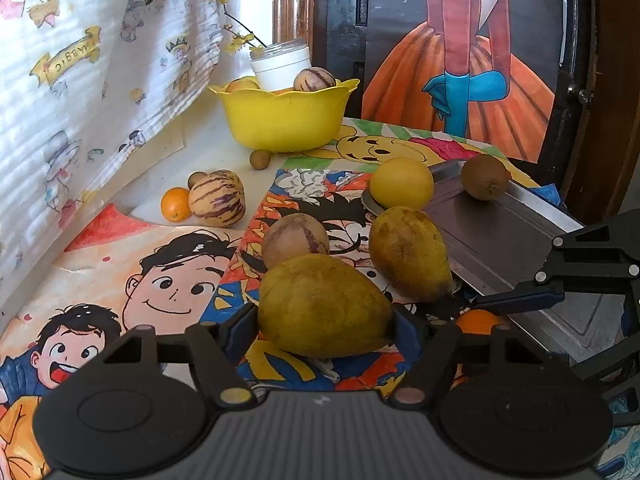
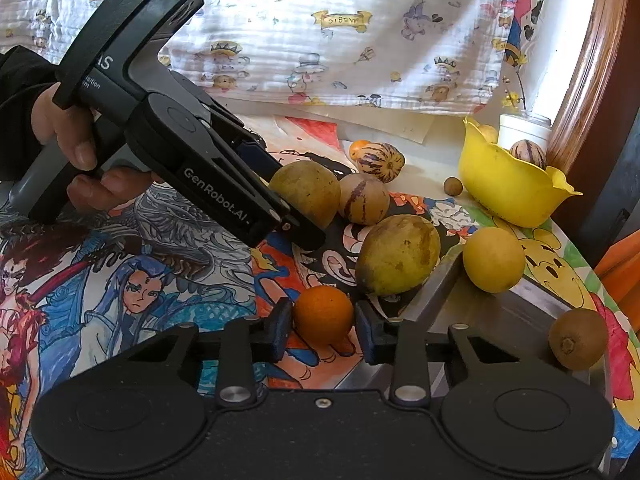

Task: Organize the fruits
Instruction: 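Grasp the large green pear with the left tool while the right tool grasps a small orange, then carry the pear in the left tool and orange in the right tool over the tray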

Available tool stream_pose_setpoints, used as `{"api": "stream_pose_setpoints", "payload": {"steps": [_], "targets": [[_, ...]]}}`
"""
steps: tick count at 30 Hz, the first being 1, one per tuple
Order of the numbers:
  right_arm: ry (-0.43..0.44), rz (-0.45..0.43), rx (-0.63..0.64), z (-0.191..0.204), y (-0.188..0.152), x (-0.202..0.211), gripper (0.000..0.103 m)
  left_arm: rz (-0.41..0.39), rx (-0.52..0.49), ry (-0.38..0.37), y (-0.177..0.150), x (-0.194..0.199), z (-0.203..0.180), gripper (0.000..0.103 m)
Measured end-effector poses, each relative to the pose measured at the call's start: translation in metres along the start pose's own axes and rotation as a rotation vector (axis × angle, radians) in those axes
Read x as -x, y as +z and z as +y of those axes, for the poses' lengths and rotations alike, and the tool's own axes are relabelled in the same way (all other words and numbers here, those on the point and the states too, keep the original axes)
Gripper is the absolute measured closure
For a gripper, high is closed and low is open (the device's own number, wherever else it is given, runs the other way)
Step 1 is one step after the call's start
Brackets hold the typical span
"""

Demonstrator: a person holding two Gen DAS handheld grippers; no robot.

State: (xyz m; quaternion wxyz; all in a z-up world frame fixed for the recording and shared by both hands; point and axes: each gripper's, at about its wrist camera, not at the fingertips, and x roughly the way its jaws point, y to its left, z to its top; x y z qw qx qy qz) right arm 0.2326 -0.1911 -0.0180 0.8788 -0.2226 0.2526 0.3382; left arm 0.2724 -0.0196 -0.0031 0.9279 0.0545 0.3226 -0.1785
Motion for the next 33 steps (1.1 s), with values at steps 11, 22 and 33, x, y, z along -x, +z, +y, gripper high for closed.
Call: {"api": "stream_pose_setpoints", "payload": {"steps": [11,22,33], "targets": [[-0.004,-0.014,-0.008,0.0,-0.002,0.002,0.068,-0.007,0.036,0.023,-0.003,0.006,-0.002,0.03],[0.024,-0.038,-0.035,0.005,-0.01,0.014,0.068,0.001,0.034,0.013,-0.011,0.021,-0.011,0.03],[0.029,-0.057,-0.057,0.006,-0.021,0.033,0.068,0.007,0.063,-0.008,-0.018,0.033,-0.023,0.03]]}}
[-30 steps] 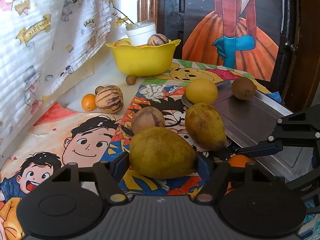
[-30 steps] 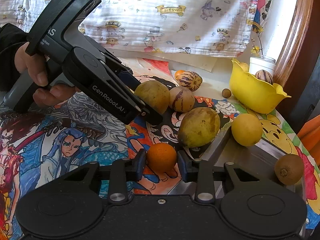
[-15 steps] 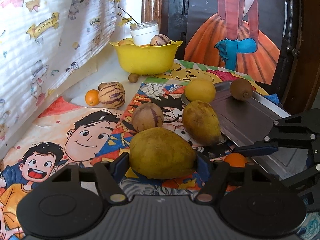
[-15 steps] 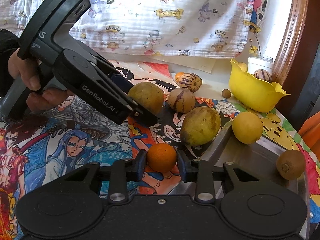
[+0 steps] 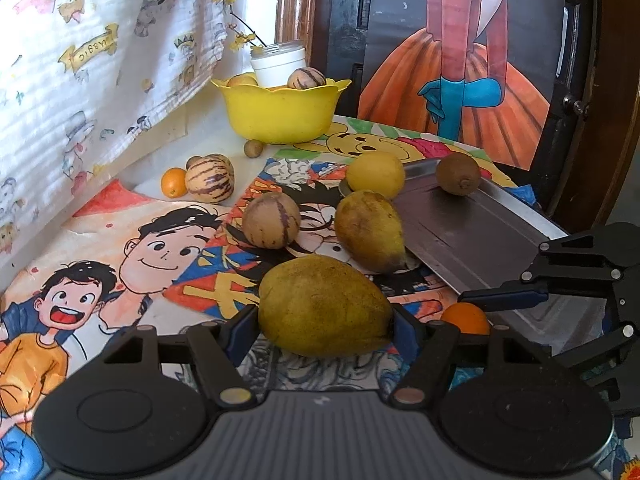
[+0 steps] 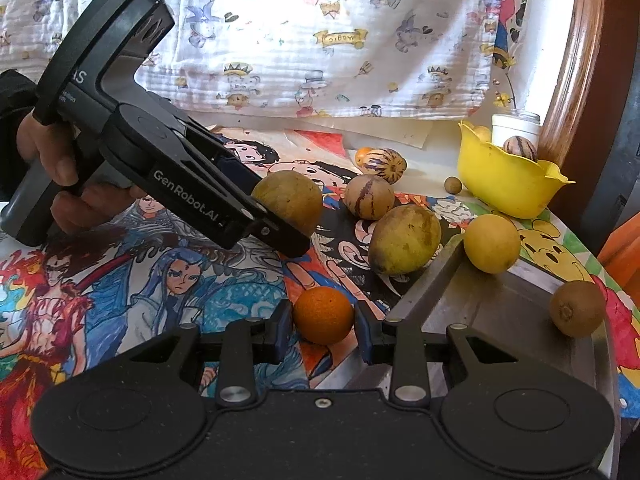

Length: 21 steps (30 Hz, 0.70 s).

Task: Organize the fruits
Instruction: 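Carry the pear in the left tool and orange in the right tool over the tray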

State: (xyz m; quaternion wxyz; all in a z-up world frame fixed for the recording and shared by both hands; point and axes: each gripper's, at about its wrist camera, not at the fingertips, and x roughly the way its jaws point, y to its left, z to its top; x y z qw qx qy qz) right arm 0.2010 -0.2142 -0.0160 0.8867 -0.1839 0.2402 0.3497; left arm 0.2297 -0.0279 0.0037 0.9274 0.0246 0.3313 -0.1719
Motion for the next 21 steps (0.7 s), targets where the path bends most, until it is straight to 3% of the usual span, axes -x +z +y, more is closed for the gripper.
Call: {"api": "stream_pose_setpoints", "payload": {"steps": [21], "targets": [[-0.09,-0.067,-0.09,-0.028,-0.028,0.052,0.068,-0.043,0.013,-0.057,0.017,0.009,-0.045,0.03]]}}
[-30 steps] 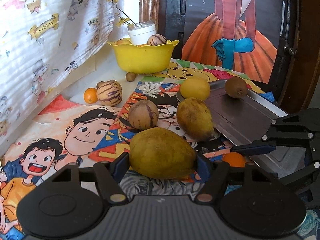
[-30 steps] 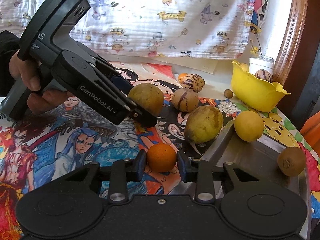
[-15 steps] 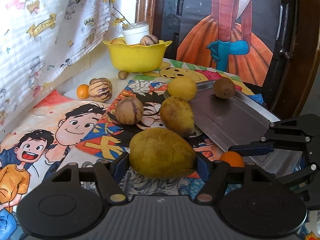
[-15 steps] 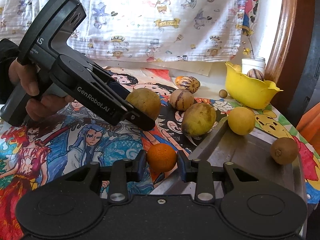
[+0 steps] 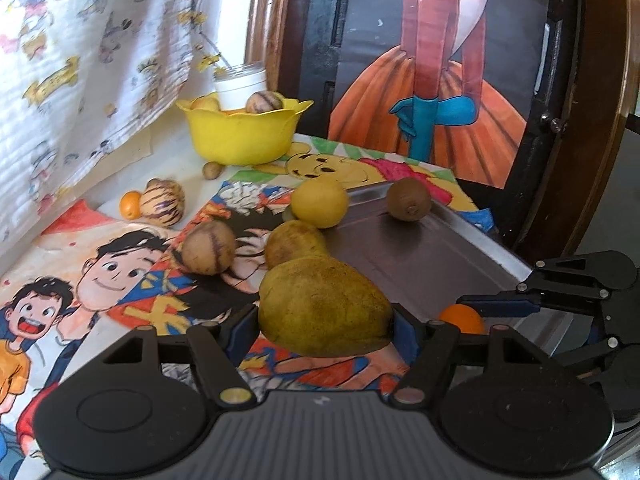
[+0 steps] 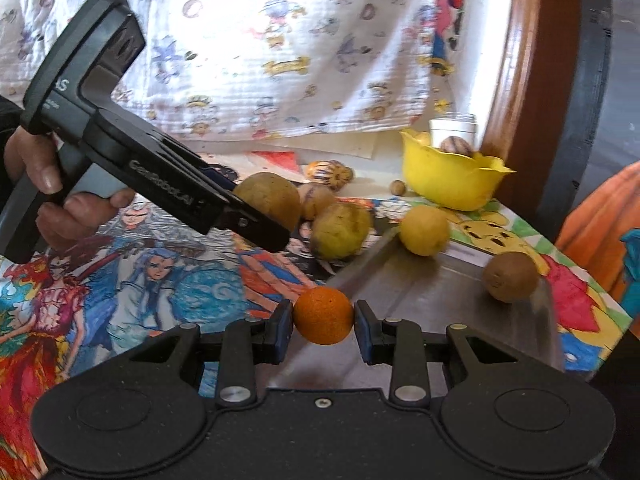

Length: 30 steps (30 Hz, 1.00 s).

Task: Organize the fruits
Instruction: 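Carry the pear in the left tool and orange in the right tool over the tray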

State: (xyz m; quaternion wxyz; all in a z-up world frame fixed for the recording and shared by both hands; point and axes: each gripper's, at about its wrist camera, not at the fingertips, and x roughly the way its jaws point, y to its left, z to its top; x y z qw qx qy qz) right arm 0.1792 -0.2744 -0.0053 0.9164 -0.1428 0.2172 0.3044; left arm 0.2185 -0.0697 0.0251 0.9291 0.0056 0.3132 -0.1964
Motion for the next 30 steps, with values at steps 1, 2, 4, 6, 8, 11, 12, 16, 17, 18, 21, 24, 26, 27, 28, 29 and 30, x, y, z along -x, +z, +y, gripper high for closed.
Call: {"api": "stream_pose_setpoints", "payload": {"steps": [1,2,4,6,8,11,12,16,17,18,21,24,26,27,28,29,30], "targets": [[-0.012,-0.001,-0.004,-0.003,-0.001,0.002,0.068,-0.002,-0.001,-0.004,0.002,-0.001,-0.003,0.03],[-0.025,-0.002,-0.01,-0.008,-0.003,0.004,0.068,-0.004,0.0,-0.008,0.004,-0.002,-0.006,0.03],[-0.053,-0.003,-0.019,-0.018,-0.005,0.008,0.068,-0.002,0.006,-0.023,0.007,-0.006,-0.011,0.03],[-0.083,-0.003,-0.03,-0.03,-0.008,0.011,0.068,0.005,0.012,-0.045,0.011,-0.012,-0.016,0.03],[-0.111,-0.003,-0.04,-0.041,-0.009,0.013,0.068,0.01,0.005,-0.058,0.013,-0.017,-0.021,0.03],[-0.154,-0.004,-0.049,-0.059,-0.009,0.013,0.068,0.012,-0.009,-0.075,0.018,-0.026,-0.03,0.03],[-0.166,-0.005,-0.053,-0.065,-0.01,0.012,0.068,0.013,-0.01,-0.08,0.019,-0.029,-0.033,0.03],[-0.206,0.0,-0.057,-0.087,-0.01,0.004,0.068,0.019,-0.003,-0.087,0.023,-0.043,-0.041,0.03],[-0.211,0.003,-0.056,-0.091,-0.01,0.002,0.068,0.022,-0.001,-0.084,0.024,-0.046,-0.042,0.03],[-0.214,0.005,-0.056,-0.094,-0.011,-0.001,0.068,0.023,-0.001,-0.076,0.024,-0.049,-0.044,0.03],[-0.22,0.016,-0.054,-0.102,-0.012,-0.011,0.068,0.026,0.0,-0.06,0.026,-0.059,-0.048,0.03],[-0.22,0.029,-0.056,-0.11,-0.014,-0.022,0.068,0.036,0.013,-0.051,0.026,-0.068,-0.049,0.03],[-0.221,0.043,-0.058,-0.115,-0.015,-0.03,0.068,0.043,0.014,-0.04,0.027,-0.074,-0.051,0.03],[-0.225,0.048,-0.058,-0.117,-0.015,-0.033,0.068,0.047,0.016,-0.036,0.027,-0.077,-0.051,0.03],[-0.227,0.051,-0.057,-0.119,-0.015,-0.036,0.068,0.05,0.018,-0.032,0.027,-0.079,-0.051,0.03],[-0.226,0.051,-0.056,-0.12,-0.015,-0.038,0.068,0.053,0.02,-0.028,0.026,-0.081,-0.051,0.03],[-0.223,0.052,-0.056,-0.122,-0.015,-0.04,0.068,0.057,0.022,-0.025,0.026,-0.083,-0.05,0.03]]}}
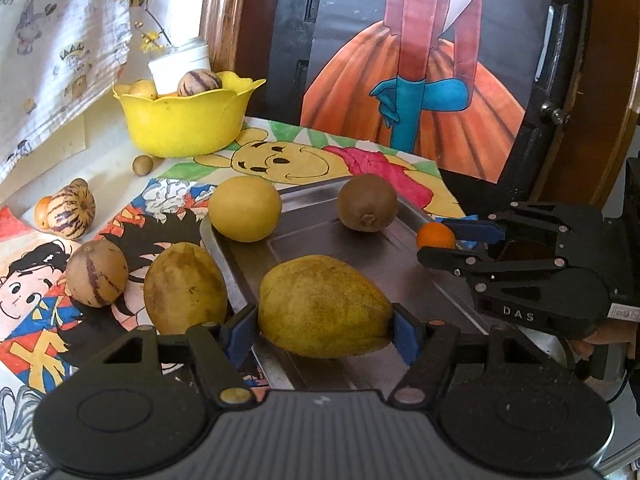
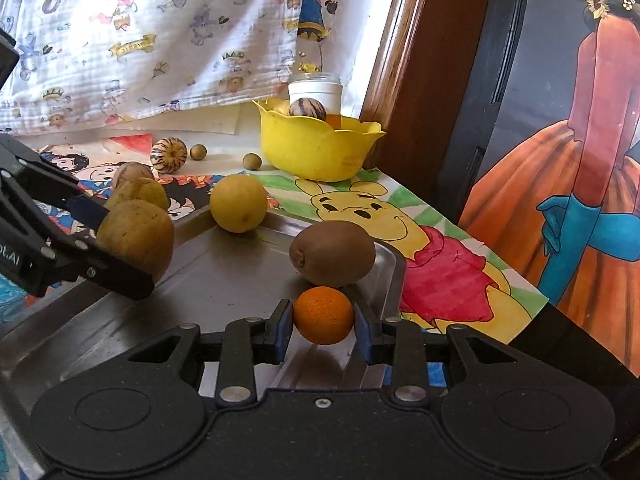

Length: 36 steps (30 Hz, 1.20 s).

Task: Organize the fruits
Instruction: 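Carry the pear in the left tool and orange in the right tool over the tray, then open the left tool to drop the pear while the right tool releases the orange onto the tray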

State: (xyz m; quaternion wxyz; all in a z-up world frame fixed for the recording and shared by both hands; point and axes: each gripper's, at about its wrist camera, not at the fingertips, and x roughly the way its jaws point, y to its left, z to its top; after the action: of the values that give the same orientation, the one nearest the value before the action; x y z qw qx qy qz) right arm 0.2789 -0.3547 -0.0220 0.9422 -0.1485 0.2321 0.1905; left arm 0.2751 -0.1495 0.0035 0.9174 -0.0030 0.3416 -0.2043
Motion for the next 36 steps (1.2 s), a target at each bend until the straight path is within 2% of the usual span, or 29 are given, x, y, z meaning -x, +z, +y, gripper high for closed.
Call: {"api": "stream_pose_setpoints", "payload": {"steps": [31,36], "targets": [[-0.002,0.052,0.007,-0.002,0.002,-0.016,0.068,0.014,-0.071,0.037,-0.002,-0.007,-0.006,0.029],[-0.01,0.047,0.005,-0.002,0.002,-0.014,0.065,0.015,-0.083,0.042,-0.002,-0.007,-0.008,0.029]]}}
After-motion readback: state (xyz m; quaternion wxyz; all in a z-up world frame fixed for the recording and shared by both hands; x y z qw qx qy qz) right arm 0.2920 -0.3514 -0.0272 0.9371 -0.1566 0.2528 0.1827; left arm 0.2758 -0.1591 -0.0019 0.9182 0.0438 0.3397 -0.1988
